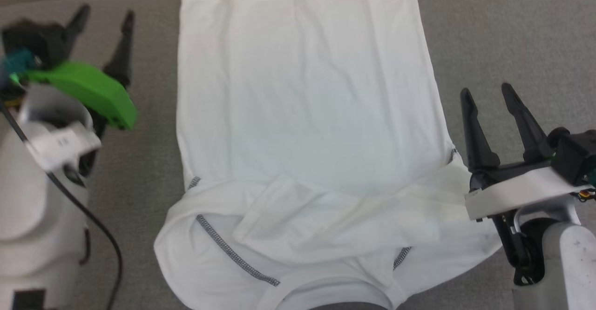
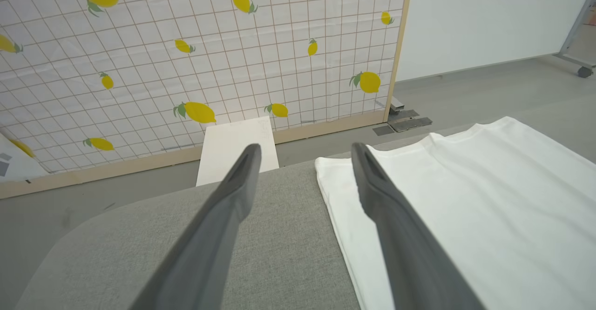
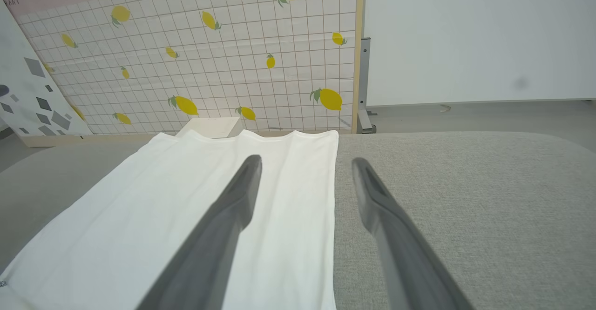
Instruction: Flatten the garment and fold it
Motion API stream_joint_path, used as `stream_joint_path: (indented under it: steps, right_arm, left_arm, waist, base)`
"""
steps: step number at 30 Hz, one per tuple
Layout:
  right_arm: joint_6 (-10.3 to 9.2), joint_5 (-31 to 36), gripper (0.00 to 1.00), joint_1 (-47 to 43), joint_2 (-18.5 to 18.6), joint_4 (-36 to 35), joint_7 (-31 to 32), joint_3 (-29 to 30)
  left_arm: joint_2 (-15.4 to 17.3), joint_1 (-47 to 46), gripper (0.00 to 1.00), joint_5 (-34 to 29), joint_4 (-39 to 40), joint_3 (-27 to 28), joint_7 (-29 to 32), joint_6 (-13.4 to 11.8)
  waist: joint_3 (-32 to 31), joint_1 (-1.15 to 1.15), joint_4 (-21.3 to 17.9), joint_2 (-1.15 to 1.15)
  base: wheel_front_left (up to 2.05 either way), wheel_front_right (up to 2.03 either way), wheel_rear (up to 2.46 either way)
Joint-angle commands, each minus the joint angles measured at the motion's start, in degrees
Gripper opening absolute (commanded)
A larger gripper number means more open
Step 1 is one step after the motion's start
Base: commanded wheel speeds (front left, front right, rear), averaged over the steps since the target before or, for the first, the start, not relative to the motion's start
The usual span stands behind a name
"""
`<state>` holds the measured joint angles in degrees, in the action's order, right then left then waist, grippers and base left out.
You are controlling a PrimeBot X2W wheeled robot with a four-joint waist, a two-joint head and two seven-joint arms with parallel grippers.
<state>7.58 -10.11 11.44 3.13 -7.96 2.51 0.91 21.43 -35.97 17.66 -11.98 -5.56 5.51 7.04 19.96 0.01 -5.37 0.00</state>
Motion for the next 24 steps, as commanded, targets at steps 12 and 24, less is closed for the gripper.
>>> stream_joint_path:
  steps: [12, 24]
  right_arm:
    - [-0.09, -3.47, 1.0, 5.39, -0.24, 1.51, -3.9, -1.94]
    - [-0.09, -5.67, 1.0, 6.78, -0.24, 2.0, -6.39, -4.06]
  left_arm:
    - [8.1, -22.11, 1.0, 6.51, -9.2, -0.36, 24.24, -1.18]
    - [11.74, -26.9, 1.0, 3.83, -8.13, -0.48, 37.4, -8.47]
  waist:
    - [16.83, -0.01, -12.72, 0.0]
    - [21.2, -0.01, -16.13, 0.0]
  base:
    - [0.0, 0.0, 0.0]
    - [0.0, 0.0, 0.0]
